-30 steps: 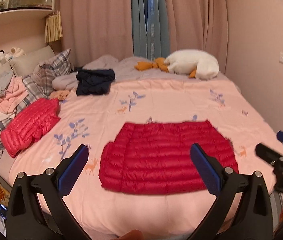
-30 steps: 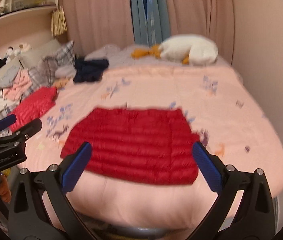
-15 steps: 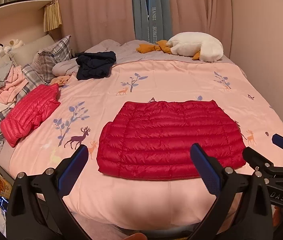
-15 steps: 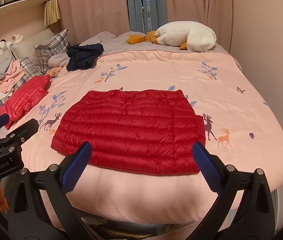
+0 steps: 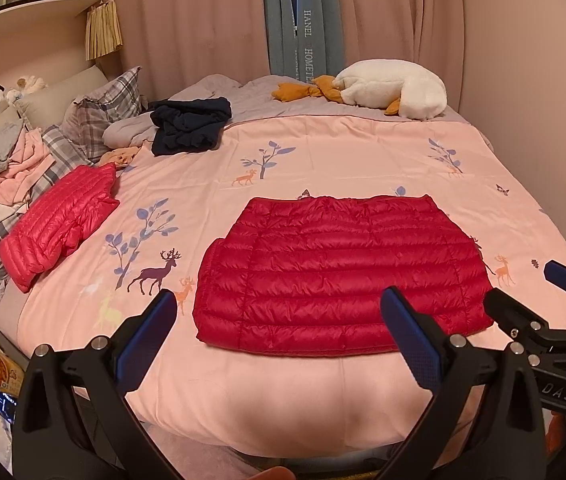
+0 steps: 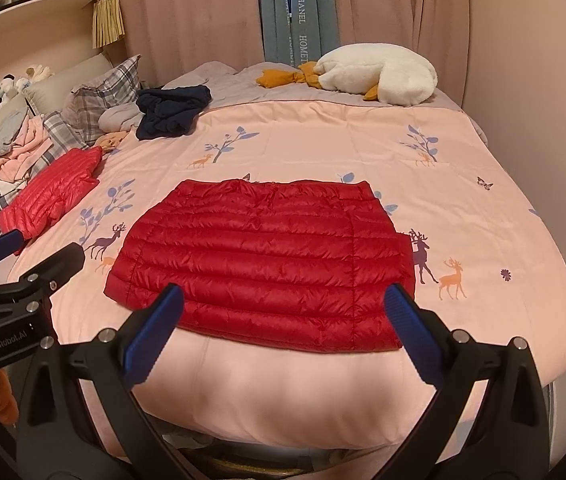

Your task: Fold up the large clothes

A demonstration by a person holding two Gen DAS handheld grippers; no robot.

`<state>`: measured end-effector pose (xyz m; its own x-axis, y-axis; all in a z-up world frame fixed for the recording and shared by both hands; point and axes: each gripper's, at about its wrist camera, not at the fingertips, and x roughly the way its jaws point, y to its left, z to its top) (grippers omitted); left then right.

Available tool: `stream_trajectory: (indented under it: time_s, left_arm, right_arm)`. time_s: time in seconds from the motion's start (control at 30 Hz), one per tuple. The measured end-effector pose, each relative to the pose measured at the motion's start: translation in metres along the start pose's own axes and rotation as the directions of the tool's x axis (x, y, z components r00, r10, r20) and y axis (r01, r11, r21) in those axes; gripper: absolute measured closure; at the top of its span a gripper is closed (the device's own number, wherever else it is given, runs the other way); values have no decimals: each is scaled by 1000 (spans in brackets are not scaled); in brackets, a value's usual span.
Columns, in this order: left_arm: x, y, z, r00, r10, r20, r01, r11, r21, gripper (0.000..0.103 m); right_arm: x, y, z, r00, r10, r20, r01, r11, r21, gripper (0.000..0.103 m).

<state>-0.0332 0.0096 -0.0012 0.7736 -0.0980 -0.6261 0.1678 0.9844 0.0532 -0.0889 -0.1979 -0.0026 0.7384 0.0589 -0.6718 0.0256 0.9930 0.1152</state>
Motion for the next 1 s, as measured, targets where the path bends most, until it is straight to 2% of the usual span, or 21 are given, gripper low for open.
stream_trajectory:
  time_s: [1.0]
  left_arm:
    - [6,-3,-1,1000,-5,-8,5,1000,5,1]
  right_arm:
    - [4,1,2,1000,-1,1,1,1000,-1,2]
